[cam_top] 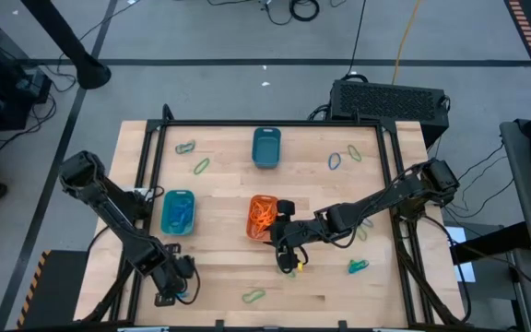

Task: Sort rubber bands into baskets
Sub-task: Put the blue rubber band into the green bin

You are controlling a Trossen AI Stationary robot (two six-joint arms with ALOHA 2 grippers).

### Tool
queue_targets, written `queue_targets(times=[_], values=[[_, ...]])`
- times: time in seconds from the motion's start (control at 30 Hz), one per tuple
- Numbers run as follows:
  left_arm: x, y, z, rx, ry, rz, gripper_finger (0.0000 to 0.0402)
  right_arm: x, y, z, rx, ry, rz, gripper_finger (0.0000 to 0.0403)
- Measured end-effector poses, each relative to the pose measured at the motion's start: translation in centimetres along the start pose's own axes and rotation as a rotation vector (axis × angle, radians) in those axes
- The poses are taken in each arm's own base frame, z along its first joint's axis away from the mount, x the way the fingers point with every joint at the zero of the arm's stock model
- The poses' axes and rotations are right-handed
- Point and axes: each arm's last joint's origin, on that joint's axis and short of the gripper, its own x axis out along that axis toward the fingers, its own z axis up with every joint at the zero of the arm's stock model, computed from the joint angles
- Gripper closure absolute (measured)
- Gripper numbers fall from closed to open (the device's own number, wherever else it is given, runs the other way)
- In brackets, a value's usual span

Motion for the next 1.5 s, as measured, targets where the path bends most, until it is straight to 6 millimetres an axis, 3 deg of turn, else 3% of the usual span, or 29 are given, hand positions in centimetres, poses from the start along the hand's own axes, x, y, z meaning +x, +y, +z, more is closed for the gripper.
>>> queue_targets(times=[0.33,0.6,0.87,1.2,1.37,1.5], values=[[-3.7,0.5,-0.7,-0.044,-0.103,-0.052,0.04,0.0,0.0,0.0,0.0,0.0,0.0,0.025],[-4.7,1.4,-1.4,-0.104,-0.088,0.003,0.0401,0.0,0.0,0.0,-0.001,0.001,0.0,0.025],[-5.5,0.8,-1.5,-0.149,-0.003,-0.053,0.0401,0.0,0.0,0.0,-0.001,0.001,0.0,0.025],[-9.3,-0.5,-1.3,-0.151,-0.02,0.01,0.0401,0.0,0.0,0.0,-0.001,0.002,-0.001,0.025],[-9.6,-0.1,-1.3,-0.155,-0.058,0.082,0.0401,0.0,0.0,0.0,-0.001,0.003,-0.001,0.025],[-7.8,0.5,-1.3,-0.186,-0.047,0.162,0.0401,0.0,0.0,0.0,-0.001,0.003,0.0,0.025]])
